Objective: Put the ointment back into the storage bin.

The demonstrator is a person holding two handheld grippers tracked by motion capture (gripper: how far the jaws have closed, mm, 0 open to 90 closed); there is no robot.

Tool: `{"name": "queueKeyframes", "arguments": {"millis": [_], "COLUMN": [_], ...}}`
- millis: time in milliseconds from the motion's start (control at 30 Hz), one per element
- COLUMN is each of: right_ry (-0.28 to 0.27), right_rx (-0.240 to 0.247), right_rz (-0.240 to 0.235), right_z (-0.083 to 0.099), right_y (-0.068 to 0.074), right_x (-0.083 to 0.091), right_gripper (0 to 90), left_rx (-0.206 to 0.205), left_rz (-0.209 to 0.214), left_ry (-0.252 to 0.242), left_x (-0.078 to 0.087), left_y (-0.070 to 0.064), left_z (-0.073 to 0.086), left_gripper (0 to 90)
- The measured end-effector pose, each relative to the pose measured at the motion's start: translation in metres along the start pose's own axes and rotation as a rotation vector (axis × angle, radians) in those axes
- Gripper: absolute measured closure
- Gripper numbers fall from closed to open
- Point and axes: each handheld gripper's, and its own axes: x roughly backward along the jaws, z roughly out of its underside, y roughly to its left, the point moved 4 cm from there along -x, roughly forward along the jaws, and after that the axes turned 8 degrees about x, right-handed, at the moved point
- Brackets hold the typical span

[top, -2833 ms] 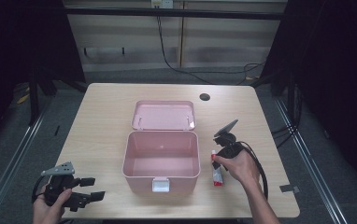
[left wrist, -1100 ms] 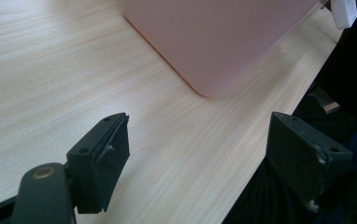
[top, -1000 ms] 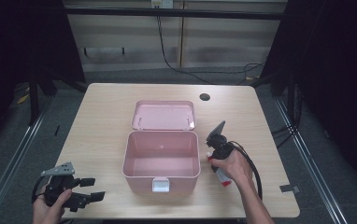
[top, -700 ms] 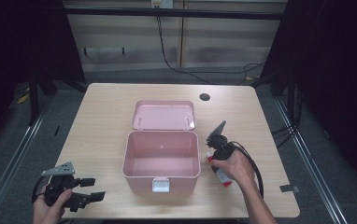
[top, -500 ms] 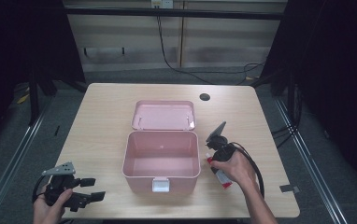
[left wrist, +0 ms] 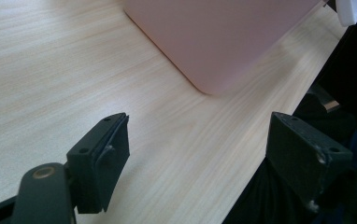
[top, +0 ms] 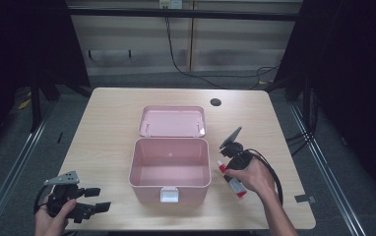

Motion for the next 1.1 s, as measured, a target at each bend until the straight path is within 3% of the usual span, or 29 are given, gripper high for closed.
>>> {"name": "queueKeyframes", "arguments": {"millis": [200,600,1100], "right_ry": [-0.009,-0.022,-0.052], "right_rx": [0.045,0.055,0.107], "right_rz": [-0.012,-0.007,-0.004], "right_z": [0.002,0.012,0.020], "right_y": [0.001,-0.002,0.002], "right_x": [0.005,0.025,0.049], "right_gripper": [70.9,70.9,70.9], "left_rx": [0.000,0.002,-0.003], "left_rz": [0.000,0.002,-0.004], "left_ry": [-0.002,0.001,0.002], "left_x": [0.000,0.000,0.000], "left_y": [0.000,-0.001,0.000], "left_z": [0.000,0.000,0.000], "left_gripper": [21.4,21.4,21.4]}}
